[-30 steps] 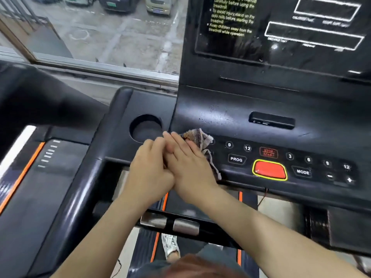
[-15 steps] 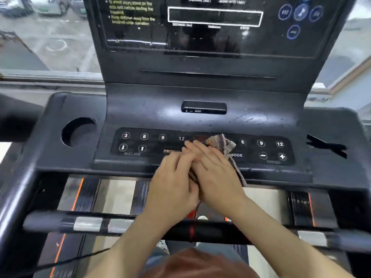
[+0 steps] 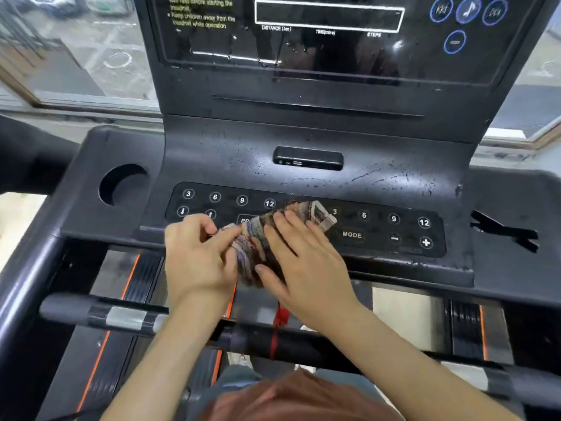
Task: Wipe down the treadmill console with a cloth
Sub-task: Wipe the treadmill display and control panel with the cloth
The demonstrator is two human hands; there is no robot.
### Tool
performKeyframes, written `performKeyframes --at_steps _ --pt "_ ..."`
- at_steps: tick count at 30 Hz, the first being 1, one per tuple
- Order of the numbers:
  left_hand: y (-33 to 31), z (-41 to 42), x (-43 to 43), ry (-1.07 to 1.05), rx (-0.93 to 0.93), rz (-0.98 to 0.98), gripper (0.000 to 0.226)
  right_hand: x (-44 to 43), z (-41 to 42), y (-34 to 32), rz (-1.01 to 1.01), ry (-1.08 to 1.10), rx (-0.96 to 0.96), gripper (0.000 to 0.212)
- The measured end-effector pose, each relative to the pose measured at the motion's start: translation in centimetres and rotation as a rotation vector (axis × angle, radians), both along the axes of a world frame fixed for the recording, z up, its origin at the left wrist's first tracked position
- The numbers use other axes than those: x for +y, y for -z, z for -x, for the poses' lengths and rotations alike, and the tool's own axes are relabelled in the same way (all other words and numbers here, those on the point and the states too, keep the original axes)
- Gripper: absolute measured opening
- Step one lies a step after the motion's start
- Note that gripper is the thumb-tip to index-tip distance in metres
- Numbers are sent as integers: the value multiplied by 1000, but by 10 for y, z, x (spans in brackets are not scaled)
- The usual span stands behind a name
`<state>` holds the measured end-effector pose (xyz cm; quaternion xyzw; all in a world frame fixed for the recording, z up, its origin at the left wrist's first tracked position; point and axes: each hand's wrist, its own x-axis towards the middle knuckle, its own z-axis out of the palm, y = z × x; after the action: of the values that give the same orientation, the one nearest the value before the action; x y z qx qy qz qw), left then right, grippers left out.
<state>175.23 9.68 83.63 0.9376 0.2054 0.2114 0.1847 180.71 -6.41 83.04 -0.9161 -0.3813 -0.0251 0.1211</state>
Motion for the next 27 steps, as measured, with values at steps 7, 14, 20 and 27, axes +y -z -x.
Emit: performKeyframes --at_steps 7,14,20,27 --pt "-2 8 -57 271 125 -85 49 -37 -7 1 -63 76 -96 44" --pt "6 21 -48 148 215 -54 49 -18 0 -2 -102 -20 -36 43" --pt "4 -4 -46 214 175 -45 43 3 -27 -2 -100 124 13 48" --pt "4 11 -38 172 243 -28 29 -36 -1 2 -136 -26 1 42"
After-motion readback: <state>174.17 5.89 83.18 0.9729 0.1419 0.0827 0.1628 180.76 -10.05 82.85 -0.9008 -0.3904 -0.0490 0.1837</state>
